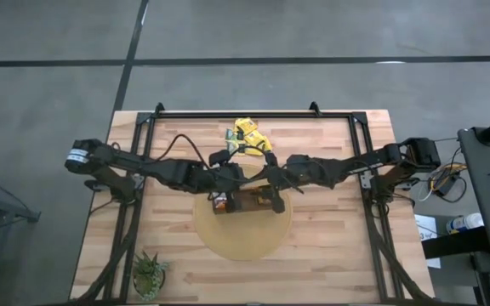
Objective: Pick & Place Tea
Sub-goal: Put the white and orange tea bag into the wooden organizer
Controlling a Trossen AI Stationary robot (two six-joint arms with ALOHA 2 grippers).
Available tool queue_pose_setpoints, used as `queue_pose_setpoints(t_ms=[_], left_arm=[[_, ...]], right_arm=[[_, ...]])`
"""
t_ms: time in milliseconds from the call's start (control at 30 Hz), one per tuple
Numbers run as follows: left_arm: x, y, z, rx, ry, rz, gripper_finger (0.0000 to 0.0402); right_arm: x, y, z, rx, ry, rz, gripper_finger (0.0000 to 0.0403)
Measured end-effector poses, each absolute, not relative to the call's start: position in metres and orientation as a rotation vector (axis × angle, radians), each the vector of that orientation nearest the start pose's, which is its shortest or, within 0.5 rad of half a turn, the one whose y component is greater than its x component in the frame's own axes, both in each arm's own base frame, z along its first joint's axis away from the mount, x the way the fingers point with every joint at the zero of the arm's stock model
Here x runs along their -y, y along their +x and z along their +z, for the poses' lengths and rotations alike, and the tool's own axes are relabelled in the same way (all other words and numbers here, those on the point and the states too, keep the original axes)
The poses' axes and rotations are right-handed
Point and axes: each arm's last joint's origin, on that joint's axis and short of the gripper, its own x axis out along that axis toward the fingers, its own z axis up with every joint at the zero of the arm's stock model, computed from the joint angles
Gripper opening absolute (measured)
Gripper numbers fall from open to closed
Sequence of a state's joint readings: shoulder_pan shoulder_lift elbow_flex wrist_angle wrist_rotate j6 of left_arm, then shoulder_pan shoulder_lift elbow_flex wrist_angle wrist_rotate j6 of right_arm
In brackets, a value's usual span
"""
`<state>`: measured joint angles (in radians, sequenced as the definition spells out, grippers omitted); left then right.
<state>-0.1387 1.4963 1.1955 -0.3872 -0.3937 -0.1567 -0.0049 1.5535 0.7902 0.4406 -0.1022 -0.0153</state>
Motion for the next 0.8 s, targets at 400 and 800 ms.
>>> queue_pose_setpoints(t_ms=[400, 800], left_arm=[[0.035, 0.325, 0.292, -0.617, 0.012, 0.264, 0.0], [0.035, 0.325, 0.292, -0.62, 0.002, 0.26, 0.002]], right_arm=[[0.004, 0.328, 0.206, -0.334, -0.003, 0.034, 0.0017], [0.002, 0.324, 0.198, -0.434, 0.071, 0.078, 0.0008]])
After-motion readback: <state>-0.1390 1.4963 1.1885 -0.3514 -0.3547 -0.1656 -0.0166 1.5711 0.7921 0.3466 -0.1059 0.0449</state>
